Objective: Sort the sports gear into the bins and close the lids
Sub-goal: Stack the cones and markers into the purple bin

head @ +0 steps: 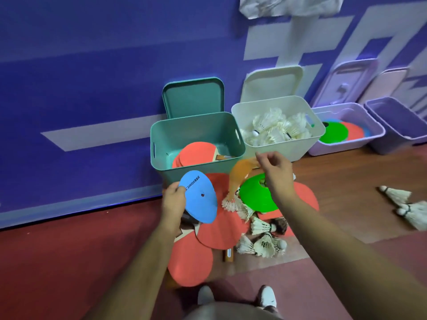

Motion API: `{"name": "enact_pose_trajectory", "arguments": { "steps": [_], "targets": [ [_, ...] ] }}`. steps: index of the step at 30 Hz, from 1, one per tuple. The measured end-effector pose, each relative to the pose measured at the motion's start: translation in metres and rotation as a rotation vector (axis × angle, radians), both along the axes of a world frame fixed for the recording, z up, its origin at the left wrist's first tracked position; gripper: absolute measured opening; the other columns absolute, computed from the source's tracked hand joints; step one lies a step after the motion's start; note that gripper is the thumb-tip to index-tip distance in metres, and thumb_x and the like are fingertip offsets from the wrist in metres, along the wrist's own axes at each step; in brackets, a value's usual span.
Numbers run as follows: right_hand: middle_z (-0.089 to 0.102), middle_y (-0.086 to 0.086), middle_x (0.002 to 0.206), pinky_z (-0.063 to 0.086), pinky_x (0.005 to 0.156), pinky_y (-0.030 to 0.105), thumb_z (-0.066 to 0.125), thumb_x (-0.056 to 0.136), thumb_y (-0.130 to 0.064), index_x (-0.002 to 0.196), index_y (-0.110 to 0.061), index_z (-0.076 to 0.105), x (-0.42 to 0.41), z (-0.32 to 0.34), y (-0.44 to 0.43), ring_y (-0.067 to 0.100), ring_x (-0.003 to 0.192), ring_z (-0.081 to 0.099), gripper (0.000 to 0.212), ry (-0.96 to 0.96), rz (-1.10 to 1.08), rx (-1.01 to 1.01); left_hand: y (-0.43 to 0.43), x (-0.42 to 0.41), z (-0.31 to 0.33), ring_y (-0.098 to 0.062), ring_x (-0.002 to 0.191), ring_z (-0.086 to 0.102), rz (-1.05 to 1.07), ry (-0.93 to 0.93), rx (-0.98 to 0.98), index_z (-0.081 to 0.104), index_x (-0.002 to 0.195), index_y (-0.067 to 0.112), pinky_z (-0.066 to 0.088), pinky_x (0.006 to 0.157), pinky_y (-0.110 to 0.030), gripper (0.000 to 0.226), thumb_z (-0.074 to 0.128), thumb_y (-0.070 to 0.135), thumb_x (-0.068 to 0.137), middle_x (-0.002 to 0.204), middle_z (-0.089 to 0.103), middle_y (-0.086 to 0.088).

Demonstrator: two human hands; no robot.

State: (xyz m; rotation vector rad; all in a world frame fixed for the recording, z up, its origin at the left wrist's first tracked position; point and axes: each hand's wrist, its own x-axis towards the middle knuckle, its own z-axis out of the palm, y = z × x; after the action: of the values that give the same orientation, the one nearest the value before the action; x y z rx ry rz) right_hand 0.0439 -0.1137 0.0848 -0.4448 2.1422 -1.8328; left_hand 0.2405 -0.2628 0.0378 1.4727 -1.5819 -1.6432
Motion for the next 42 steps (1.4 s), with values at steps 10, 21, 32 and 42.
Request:
{"name": "enact_pose_trajectory", "arguments": {
  "steps": [10, 21, 32, 42],
  "targets": [
    [0.061, 0.001, 0.115, 0.055, 0.073, 0.031, 0.076, 0.081, -0.007, 0.127, -0.014, 0.057, -0.045, 0.056, 0.023, 0.019, 0.097, 0.062, 0.05, -0.074, -0.028, 0.008, -0.017, -0.054, 0.046, -0.03, 0.107, 0.063, 0.003, 0.456, 0.225, 0.064, 0.109, 0.009, 0.049, 0.096, -0.043, 0.026, 0.04, 0.004, 0.1, 0.117, 0.067, -0.015],
    [0.069, 0.008, 0.091, 0.05, 0.075, 0.036, 0.065, 0.089, -0.012, 0.102, -0.007, 0.069, -0.178, 0.064, 0.072, 0.021, 0.08, 0.061, 0.014, -0.252, -0.17, -0.212, 0.006, -0.207, 0.084, -0.026, 0.106, 0.065, -0.022, 0.636, 0.271, 0.057, 0.123, 0.006, 0.051, 0.092, -0.042, 0.028, 0.036, 0.009, 0.104, 0.122, 0.065, -0.013],
    [0.068, 0.008, 0.095, 0.051, 0.084, 0.041, 0.06, 0.093, -0.012, 0.102, -0.013, 0.066, -0.411, 0.022, 0.188, 0.023, 0.086, 0.06, 0.01, -0.458, -0.291, -0.225, 0.104, -0.402, 0.052, -0.028, 0.114, 0.063, 0.015, 0.586, 0.279, 0.057, 0.127, 0.004, 0.048, 0.1, -0.045, 0.031, 0.037, 0.009, 0.103, 0.125, 0.065, -0.015],
    [0.064, 0.009, 0.076, 0.048, 0.069, 0.036, 0.069, 0.083, -0.017, 0.083, -0.012, 0.065, -0.509, -0.055, 0.145, 0.023, 0.068, 0.058, 0.006, -0.535, -0.235, -0.022, 0.13, -0.486, 0.048, -0.025, 0.106, 0.067, 0.119, 0.536, 0.247, 0.058, 0.124, 0.004, 0.054, 0.087, -0.039, 0.03, 0.036, 0.01, 0.104, 0.121, 0.068, -0.012]
  ]
}}
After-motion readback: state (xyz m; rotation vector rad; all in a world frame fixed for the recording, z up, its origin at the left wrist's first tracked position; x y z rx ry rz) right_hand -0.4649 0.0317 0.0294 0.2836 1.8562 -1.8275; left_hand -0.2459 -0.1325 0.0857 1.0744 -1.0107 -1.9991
